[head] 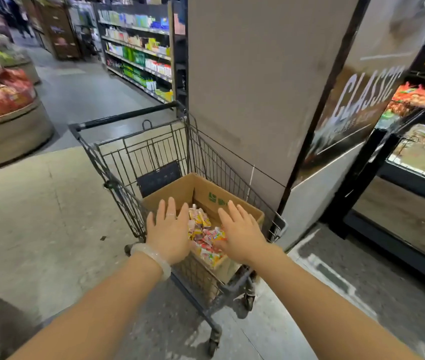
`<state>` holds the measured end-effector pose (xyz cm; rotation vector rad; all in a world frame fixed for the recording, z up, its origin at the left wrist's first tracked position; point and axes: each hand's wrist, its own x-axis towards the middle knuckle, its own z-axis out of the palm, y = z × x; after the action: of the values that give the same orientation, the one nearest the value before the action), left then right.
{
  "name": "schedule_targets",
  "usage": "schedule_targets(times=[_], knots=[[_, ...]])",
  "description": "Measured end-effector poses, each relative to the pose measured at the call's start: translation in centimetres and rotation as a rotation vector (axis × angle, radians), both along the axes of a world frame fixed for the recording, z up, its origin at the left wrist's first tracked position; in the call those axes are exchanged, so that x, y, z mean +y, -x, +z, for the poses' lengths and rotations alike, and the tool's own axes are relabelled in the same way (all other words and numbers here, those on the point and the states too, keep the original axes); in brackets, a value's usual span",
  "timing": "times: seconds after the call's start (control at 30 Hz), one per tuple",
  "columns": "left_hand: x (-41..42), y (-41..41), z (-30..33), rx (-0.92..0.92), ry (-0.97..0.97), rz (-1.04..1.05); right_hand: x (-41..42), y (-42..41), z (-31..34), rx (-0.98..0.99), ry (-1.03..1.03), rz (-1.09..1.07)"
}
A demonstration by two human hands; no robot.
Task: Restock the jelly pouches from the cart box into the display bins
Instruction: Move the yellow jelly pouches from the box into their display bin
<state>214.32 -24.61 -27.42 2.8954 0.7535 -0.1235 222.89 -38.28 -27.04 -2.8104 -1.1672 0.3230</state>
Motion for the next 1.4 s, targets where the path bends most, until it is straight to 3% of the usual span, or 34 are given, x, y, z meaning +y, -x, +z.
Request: schedule_targets(times=[0.2, 0.4, 0.67, 0.87, 1.0, 1.2, 1.3, 1.4], knots=[[5.2, -11.2, -1.5, -0.024, 0.098, 0.054, 5.2, -11.6, -0.1, 0.016, 0.036, -0.002], [9.5, -16.7, -4.1, 0.013, 0.173, 0.141, 11.2, -18.8, -2.0, 0.122, 0.048, 0.046], [11.9, -21.1, -13.7, 0.110, 0.486, 0.376, 18.7, -26.1, -11.4, 0.301, 0.214, 0.189], [13.9, -24.8, -20.9, 0.156, 0.598, 0.559, 22.8, -30.5, -19.9, 0.474, 0.290, 0.263], [15.1, -26.8, -26.0, 0.190, 0.633, 0.634, 23.9, -32.3, -26.1, 0.632, 0.285, 0.195], [15.7, -28.2, -34.4, 0.227, 0.678, 0.774, 23.7, -34.2, -35.2, 0.662, 0.270, 0.041], [16.1, -29.0, -37.2, 0.177, 0.613, 0.788, 23.5, -35.3, -38.7, 0.661, 0.237, -0.061], [17.3, -30.0, -39.2, 0.095, 0.683, 0.852, 24.5, -36.5, -41.3, 0.667, 0.155, -0.185]])
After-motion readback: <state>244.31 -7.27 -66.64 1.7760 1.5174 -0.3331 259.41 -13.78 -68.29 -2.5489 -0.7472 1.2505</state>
